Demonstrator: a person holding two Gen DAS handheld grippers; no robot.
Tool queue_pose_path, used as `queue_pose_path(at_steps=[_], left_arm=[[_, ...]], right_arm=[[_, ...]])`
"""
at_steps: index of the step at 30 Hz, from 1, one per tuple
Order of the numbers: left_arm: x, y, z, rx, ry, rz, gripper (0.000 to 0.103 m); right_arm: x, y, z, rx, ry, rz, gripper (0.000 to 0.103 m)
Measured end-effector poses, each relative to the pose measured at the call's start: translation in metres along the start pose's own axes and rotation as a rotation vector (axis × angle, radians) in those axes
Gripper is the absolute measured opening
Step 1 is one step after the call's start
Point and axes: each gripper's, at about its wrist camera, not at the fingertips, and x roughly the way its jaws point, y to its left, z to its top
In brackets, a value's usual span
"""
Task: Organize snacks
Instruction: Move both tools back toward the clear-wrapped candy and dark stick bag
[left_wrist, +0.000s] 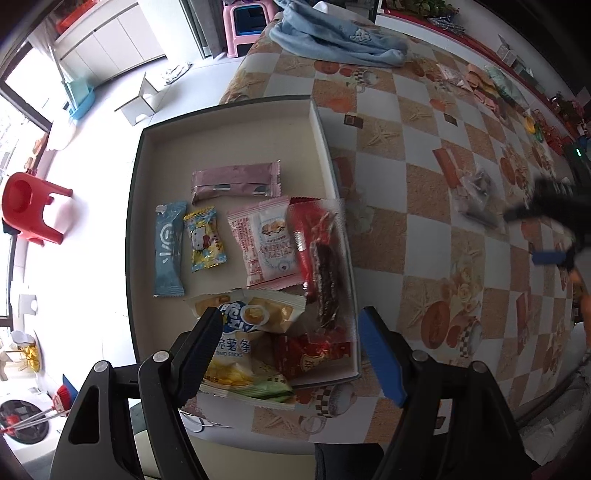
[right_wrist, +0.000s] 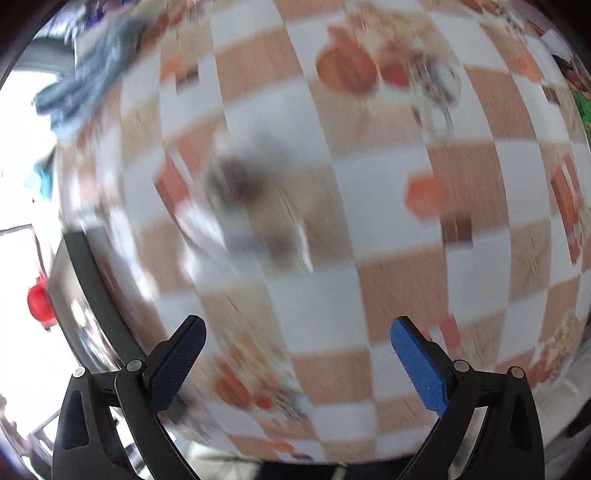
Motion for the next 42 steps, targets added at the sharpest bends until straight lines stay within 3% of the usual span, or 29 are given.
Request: queue_pose_path(at_steps=[4, 8, 11, 14, 19, 26, 34, 39, 41, 42], left_arm=[[-0.002, -0.012, 0.000, 0.023, 0.014, -0.001, 0.079], [-0.001, -0.023, -0.005, 0.043, 0.035, -0.004, 0.079], [0.000, -0.031, -0.011, 0.054, 0.054, -0.003, 0.079], [0.003, -0.037, -0.013, 0.063, 0.070, -0.005, 0.079], [0.013, -0.053, -0.007, 0.091, 0.091, -0.007, 0.079], [0.019, -0.074, 0.006, 0.117, 0.101, -0.041, 0.079], [0.030, -0.084, 0.011, 0.070, 0.171, -0.093, 0.079], [0.036, -0.094, 0.021, -0.001, 0.206, -0.155, 0.079], [0.039, -0.099, 0.027, -0.035, 0.217, -0.185, 0.079], [0.040, -0.102, 0.031, -0.055, 0.223, -0.203, 0.079]], right_arm=[[0.003, 0.020, 0.033, 0.030, -0.038, 0.013, 0.101], [0.008, 0.039, 0.068, 0.049, -0.081, -0.037, 0.101], [0.022, 0.045, 0.080, 0.010, -0.066, -0.109, 0.101], [0.025, 0.041, 0.080, -0.015, -0.079, -0.173, 0.101], [0.021, -0.010, 0.079, 0.003, -0.066, -0.220, 0.102], [0.007, -0.038, 0.085, -0.124, -0.068, -0.216, 0.102], [0.014, 0.008, 0.076, -0.341, -0.075, -0.232, 0.100], [0.021, 0.049, 0.060, -0.451, -0.086, -0.272, 0.080], [0.017, 0.056, 0.057, -0.472, -0.107, -0.271, 0.049], [0.013, 0.059, 0.051, -0.483, -0.111, -0.264, 0.040]])
